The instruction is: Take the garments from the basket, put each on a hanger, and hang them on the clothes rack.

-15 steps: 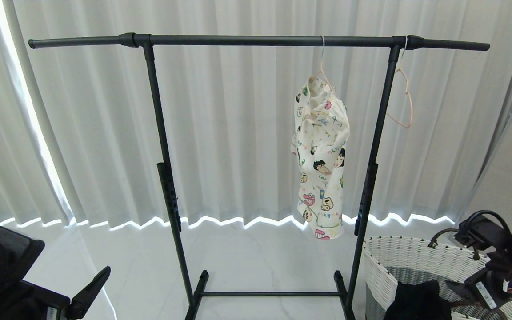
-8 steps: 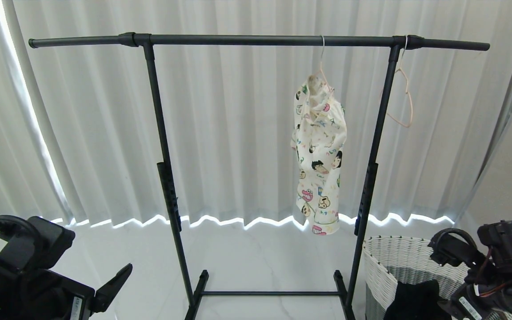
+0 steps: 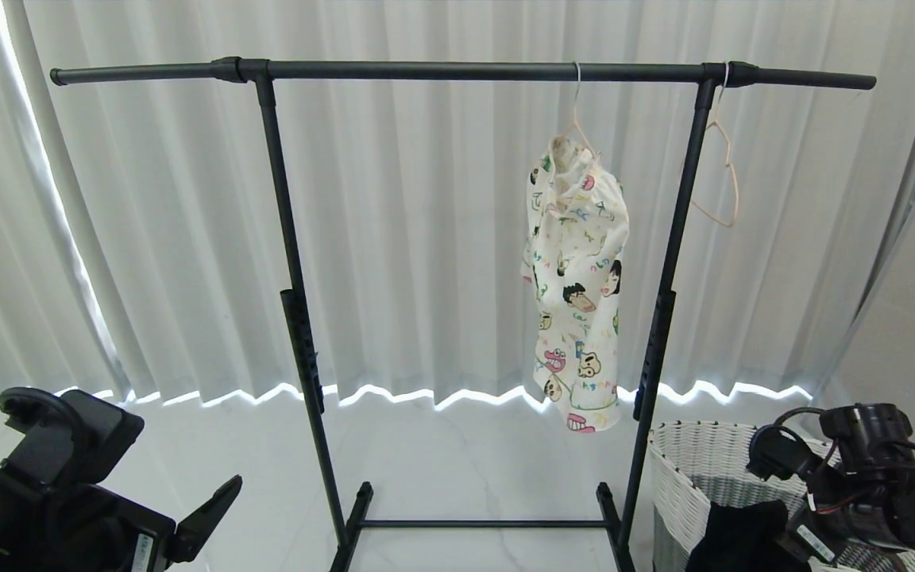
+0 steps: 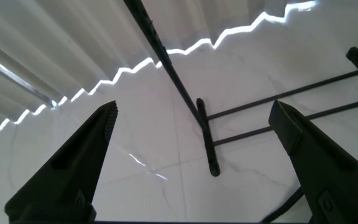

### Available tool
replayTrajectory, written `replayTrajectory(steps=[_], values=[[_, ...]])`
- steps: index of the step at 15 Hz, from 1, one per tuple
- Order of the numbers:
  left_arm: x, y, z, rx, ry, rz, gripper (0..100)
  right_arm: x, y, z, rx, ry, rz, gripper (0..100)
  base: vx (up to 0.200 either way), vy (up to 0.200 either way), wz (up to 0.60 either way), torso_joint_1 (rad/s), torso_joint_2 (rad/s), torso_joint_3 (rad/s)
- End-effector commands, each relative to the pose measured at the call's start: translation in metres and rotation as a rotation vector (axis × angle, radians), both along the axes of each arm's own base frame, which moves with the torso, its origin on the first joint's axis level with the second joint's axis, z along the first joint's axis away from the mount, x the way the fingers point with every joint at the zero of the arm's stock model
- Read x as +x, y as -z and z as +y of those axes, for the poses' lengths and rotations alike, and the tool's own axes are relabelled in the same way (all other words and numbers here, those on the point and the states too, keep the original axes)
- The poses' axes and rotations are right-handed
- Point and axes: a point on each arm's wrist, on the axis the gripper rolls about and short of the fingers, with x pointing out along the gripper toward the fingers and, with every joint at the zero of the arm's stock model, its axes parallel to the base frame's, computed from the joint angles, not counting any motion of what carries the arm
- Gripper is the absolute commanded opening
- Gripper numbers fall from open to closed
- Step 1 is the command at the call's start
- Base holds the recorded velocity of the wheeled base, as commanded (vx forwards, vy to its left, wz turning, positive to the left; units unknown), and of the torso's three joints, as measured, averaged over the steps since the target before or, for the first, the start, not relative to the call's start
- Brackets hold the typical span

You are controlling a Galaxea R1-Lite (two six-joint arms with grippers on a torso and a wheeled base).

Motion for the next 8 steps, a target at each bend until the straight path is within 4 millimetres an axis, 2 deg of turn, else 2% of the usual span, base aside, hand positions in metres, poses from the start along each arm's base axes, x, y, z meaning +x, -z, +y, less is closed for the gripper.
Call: replayTrajectory(steps=[1,7,8], values=[[0.0,0.0,-0.002,0.001,0.015,0.0,100,0.001,0.009,0.0,0.021,-0.015,0.036,100,0.0,0.0,0.0,0.0,0.0,0.0],[-0.001,-0.001,-0.005,0.0,0.039,-0.008,100,0.015,0.02,0.0,0.014,-0.01,-0.041,100,0.0,0.0,0.0,0.0,0.0,0.0],[-0.002,-0.001,-0.005,0.0,0.039,-0.008,100,0.016,0.02,0.001,0.014,-0.013,-0.058,0,0.0,0.0,0.0,0.0,0.0,0.0]])
